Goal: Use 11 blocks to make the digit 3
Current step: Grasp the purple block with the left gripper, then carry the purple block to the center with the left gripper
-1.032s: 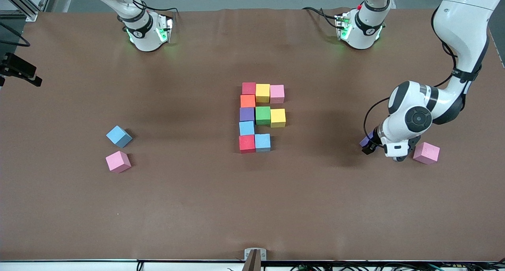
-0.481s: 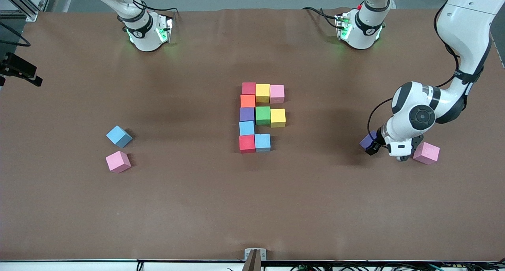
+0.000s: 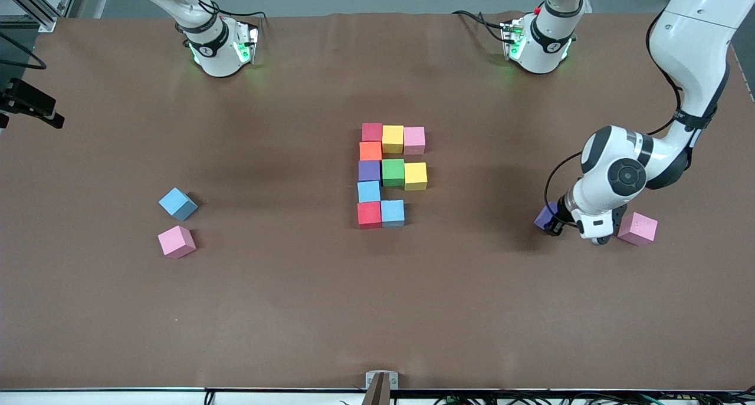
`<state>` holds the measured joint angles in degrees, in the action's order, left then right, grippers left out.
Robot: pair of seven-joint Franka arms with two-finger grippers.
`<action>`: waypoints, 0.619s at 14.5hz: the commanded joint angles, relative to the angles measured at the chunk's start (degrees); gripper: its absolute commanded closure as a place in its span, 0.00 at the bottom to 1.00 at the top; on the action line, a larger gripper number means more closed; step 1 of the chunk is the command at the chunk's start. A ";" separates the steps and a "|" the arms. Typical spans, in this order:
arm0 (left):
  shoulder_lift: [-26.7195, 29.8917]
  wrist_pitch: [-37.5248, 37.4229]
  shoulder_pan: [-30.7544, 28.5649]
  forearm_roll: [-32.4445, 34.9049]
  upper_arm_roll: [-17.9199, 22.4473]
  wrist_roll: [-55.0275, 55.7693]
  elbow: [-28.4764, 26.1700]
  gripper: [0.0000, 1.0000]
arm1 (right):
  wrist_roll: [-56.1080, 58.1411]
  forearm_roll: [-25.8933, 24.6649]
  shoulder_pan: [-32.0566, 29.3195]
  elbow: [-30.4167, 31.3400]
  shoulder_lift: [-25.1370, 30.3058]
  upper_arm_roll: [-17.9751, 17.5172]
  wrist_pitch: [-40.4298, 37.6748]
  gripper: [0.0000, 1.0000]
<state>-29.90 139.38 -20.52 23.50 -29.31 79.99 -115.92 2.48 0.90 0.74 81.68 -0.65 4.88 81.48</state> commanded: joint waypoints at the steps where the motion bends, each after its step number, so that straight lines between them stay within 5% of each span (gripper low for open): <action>1: -3.74 -1.21 6.79 0.14 -0.13 10.15 7.70 0.76 | 0.07 -0.20 0.22 -0.20 -0.06 -0.05 -0.44 0.00; 6: -13.68 -9.01 21.11 -0.38 0.57 34.48 24.84 0.78 | 0.16 -0.20 0.22 -0.20 -0.15 -0.05 -0.44 0.00; 9: -15.80 -12.02 26.22 -3.27 0.65 44.86 29.16 0.78 | 0.25 -0.20 0.22 -0.20 -0.06 -0.05 -0.44 0.00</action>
<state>-43.30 130.06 3.07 22.54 -29.06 119.82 -91.72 2.48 0.90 0.77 81.69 -0.68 4.81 81.45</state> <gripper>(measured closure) 0.396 0.000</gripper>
